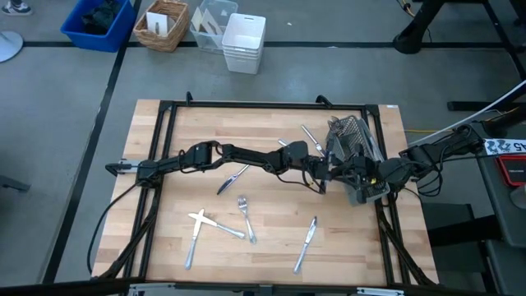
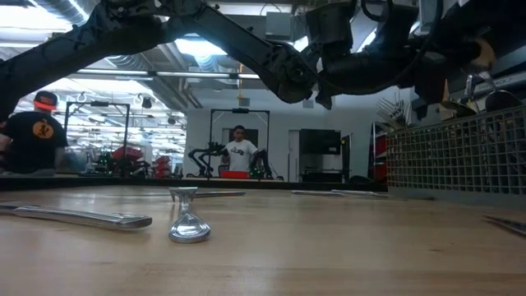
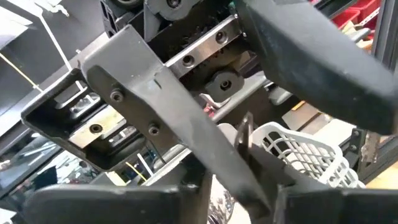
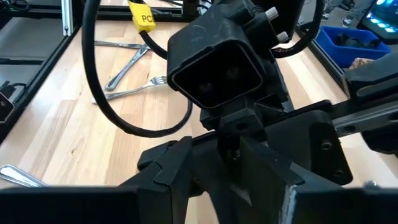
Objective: Sort silverware
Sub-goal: Put the spoon into the right section of the utensil holder, then put the fork into the left section of the utensil holder
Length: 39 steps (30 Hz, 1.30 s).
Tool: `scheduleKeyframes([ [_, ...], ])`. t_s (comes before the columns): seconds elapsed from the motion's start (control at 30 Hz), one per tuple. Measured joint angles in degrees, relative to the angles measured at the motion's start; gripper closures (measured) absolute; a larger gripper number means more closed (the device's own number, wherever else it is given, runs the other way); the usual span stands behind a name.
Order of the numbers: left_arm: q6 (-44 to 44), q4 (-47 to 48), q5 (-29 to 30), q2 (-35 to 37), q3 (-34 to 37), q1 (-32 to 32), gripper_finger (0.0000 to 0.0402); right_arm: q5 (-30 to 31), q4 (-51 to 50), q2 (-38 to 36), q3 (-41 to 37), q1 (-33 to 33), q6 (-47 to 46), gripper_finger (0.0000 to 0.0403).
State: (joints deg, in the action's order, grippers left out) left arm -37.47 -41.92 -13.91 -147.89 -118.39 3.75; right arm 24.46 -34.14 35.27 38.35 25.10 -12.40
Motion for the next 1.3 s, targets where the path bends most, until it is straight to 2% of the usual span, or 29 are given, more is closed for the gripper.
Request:
scheduleKeyframes([
  [0.23, 3.5, 0.0, 0.0, 0.0, 0.0, -0.1, 0.0305, 0.6, 0.0, 0.0, 0.0, 0.0, 0.0, 0.0267],
  [0.4, 9.6, -0.8, -0.1, 0.0, 0.0, -0.1, 0.0308, 0.6, -0.2, -0.2, 0.4, 0.0, 0.2, 0.0267],
  [0.67, 14.7, -1.9, 0.0, 0.9, -0.2, -0.1, 0.0309, 0.1, -1.0, -0.2, 4.6, 0.0, 0.6, 0.0267],
  [0.87, 22.2, 3.4, 0.0, 3.6, -0.2, 0.0, 0.0309, 0.4, -0.7, -0.3, 5.2, 0.0, 1.0, 0.0267],
  [1.0, 23.1, 14.3, 0.0, 7.0, -0.2, 0.5, 0.0309, 0.4, -0.7, -0.3, 5.2, 0.0, 1.1, 0.0267],
  [1.3, 17.3, 55.8, 0.1, 17.9, -0.2, 1.9, 0.0309, -2.4, -0.8, -0.6, 5.2, 0.0, 4.0, 0.0267],
])
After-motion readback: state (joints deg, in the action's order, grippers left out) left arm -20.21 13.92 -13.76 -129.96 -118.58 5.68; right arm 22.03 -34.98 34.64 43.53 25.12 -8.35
